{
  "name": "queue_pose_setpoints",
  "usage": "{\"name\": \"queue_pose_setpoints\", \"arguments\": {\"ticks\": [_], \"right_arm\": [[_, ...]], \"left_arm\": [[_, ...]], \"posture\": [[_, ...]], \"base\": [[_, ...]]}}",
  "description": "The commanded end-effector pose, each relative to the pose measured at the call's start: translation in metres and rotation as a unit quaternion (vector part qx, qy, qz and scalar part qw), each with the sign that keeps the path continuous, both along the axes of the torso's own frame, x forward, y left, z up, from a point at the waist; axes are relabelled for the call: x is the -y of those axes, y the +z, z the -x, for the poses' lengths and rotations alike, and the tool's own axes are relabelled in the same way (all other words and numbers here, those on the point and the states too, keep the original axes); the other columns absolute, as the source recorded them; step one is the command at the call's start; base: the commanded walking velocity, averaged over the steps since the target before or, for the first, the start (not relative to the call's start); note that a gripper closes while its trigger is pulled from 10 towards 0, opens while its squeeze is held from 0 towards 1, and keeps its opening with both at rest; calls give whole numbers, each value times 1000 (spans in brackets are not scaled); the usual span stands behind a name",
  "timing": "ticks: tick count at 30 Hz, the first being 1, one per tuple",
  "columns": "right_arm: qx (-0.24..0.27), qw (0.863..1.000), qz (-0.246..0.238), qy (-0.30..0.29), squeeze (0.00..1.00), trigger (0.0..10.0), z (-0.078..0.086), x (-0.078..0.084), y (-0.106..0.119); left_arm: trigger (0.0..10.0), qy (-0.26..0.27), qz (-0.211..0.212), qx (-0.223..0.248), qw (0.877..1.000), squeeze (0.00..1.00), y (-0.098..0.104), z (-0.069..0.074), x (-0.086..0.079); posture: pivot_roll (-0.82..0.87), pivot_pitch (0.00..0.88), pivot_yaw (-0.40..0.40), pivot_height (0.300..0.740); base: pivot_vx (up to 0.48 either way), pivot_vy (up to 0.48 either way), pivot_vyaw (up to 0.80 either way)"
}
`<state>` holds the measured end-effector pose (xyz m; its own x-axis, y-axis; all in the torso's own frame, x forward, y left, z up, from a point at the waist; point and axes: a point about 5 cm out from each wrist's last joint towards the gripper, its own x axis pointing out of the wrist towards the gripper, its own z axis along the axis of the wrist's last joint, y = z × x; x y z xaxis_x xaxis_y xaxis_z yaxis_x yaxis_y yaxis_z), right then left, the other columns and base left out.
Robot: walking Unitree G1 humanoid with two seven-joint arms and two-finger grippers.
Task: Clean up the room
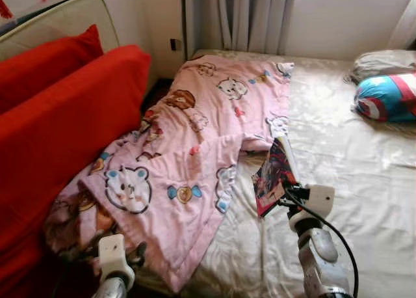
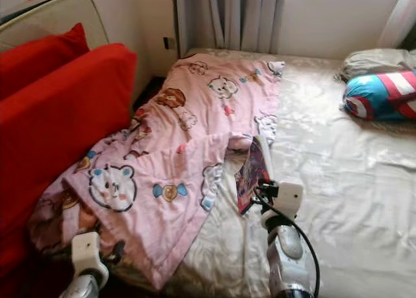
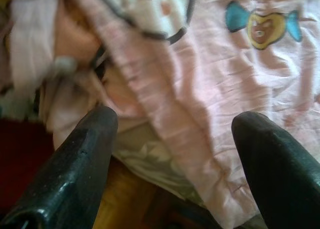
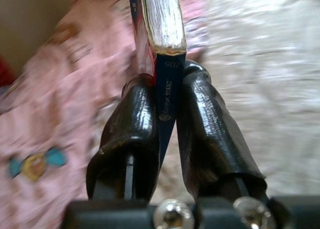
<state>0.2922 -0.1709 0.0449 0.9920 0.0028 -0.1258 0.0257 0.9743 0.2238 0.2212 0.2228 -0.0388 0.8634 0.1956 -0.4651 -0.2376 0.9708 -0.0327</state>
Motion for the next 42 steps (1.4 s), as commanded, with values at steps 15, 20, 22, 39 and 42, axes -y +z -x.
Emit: {"name": "queue_pose_setpoints", "arguments": {"ticks": [15, 20, 22, 39, 42], "right_arm": [[27, 1000, 9, -6, 0, 10000, -3, 4, 12], [27, 1000, 9, 1, 0, 10000, -3, 2, 12], [26, 1000, 9, 6, 0, 10000, -3, 1, 12], [20, 999, 21, 18, 0, 10000, -3, -1, 10], [20, 999, 21, 19, 0, 10000, -3, 0, 10]], "left_arm": [[10000, -11, -4, 8, 1000, 0, 0, -3, 6], [10000, -15, -5, 9, 1000, 0, 1, -3, 9], [10000, -18, -6, 10, 1000, 0, 1, -4, 10], [10000, -25, -10, 9, 1000, 0, 1, -4, 11], [10000, -25, -11, 9, 1000, 0, 1, -4, 11]], "posture": [[-65, 57, 5, 740], [-66, 57, 8, 740], [-66, 58, 9, 740], [-64, 62, 12, 740], [-65, 63, 12, 740]], "base": [[0, -384, -209], [0, -368, 0], [0, -366, 0], [0, -358, 145], [0, -356, 0]]}}
